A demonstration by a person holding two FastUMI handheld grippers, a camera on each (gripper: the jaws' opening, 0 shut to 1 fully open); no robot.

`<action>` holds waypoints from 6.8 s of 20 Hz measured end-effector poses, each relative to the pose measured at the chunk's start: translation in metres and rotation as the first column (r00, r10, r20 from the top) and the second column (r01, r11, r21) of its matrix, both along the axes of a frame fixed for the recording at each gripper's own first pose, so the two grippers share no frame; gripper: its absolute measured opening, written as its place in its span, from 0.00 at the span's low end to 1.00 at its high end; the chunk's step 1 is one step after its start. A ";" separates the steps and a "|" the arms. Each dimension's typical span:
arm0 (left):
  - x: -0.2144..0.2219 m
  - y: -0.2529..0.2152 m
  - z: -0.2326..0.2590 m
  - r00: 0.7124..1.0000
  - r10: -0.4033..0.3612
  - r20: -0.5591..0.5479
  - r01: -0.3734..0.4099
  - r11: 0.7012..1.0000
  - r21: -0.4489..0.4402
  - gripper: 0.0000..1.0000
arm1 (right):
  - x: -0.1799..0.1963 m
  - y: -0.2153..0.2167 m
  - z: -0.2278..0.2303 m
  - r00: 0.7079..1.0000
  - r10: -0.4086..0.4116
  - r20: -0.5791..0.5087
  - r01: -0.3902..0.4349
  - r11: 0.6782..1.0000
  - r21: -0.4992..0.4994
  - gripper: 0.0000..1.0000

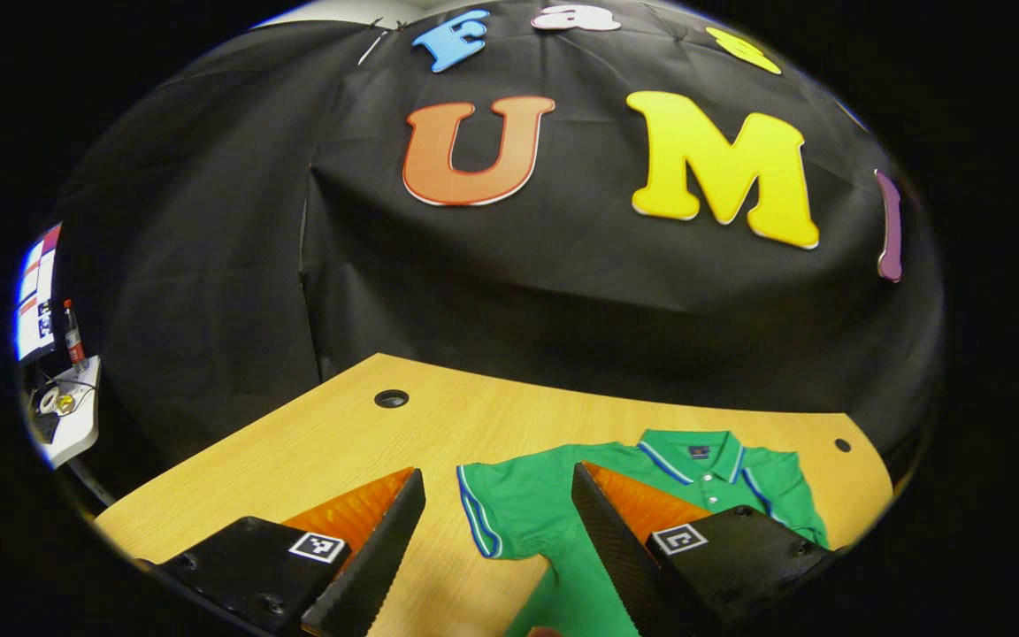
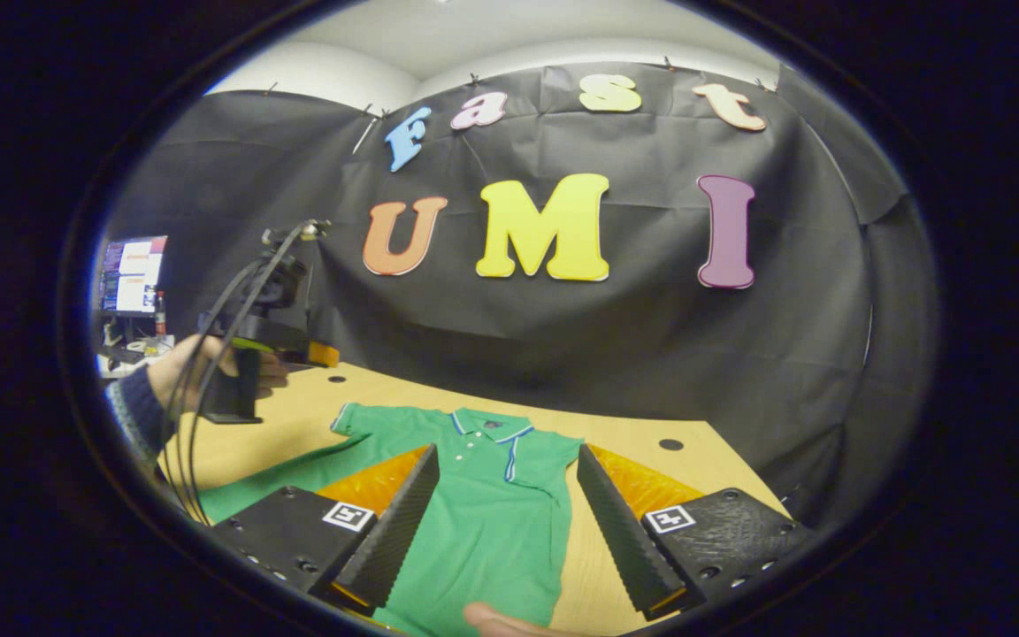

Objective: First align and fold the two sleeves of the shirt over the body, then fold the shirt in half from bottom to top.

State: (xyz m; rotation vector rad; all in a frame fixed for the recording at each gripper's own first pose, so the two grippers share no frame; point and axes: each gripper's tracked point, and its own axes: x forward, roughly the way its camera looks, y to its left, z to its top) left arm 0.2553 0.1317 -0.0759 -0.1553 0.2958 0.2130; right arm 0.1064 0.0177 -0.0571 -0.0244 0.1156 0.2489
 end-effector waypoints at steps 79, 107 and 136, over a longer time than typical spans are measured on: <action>-0.263 -0.037 -0.021 0.954 -0.246 0.170 0.236 0.969 0.081 1.00 | -0.114 -0.044 -0.065 0.969 -0.243 -0.053 0.242 0.970 -0.017 0.96; -0.290 -0.053 -0.139 0.962 -0.274 -0.009 0.273 0.959 0.080 0.90 | -0.131 -0.031 -0.188 0.916 -0.188 -0.356 0.214 0.976 0.037 0.83; -0.232 -0.075 0.017 0.923 -0.309 0.227 0.280 0.948 0.151 0.08 | -0.054 -0.013 -0.021 1.000 -0.026 -0.017 0.026 1.000 0.008 0.00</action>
